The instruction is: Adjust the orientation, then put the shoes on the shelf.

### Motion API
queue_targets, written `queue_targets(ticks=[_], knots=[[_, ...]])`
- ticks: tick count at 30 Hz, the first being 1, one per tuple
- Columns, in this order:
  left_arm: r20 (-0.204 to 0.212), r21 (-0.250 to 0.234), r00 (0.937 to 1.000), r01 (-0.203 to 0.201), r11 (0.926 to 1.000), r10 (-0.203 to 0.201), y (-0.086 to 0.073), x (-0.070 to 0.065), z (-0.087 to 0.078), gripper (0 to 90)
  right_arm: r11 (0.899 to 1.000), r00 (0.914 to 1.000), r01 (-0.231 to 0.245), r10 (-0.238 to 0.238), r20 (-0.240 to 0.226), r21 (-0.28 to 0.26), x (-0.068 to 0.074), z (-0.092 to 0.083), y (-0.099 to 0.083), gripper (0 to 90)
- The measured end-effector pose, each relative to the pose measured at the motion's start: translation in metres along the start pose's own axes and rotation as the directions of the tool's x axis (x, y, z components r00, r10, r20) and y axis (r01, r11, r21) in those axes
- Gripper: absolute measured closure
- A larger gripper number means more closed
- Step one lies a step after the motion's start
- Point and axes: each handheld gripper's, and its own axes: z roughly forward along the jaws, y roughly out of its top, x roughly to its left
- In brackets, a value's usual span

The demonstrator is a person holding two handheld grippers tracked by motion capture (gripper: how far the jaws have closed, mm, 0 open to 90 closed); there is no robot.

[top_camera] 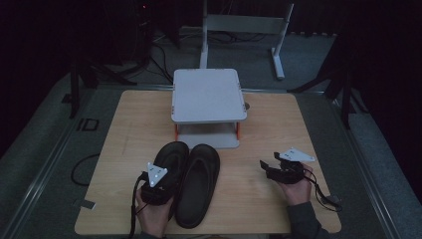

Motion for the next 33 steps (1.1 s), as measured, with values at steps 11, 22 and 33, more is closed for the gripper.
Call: queue_targets(ticks=[11, 22, 33], knots=[[-0.006, 0.073, 0.9974, -0.072, 0.9948, 0.072, -0.004, -0.001, 0.025, 80.4, 1.000, 1.0000, 0.001, -0.001, 0.002, -0.004, 0.000, -0.001, 0.000, 32.8], [-0.066, 0.076, 0.9866, -0.144, 0.9866, 0.149, -0.002, -0.007, 0.032, 79.0, 1.000, 1.0000, 0.005, -0.005, 0.001, -0.001, 0.000, 0.001, 0.000, 32.8], [-0.011, -0.017, 0.9984, -0.056, 0.9983, 0.056, -0.005, -0.012, 0.009, 42.3, 1.000, 1.0000, 0.004, -0.004, -0.002, 0.000, 0.001, 0.001, -0.001, 32.8]])
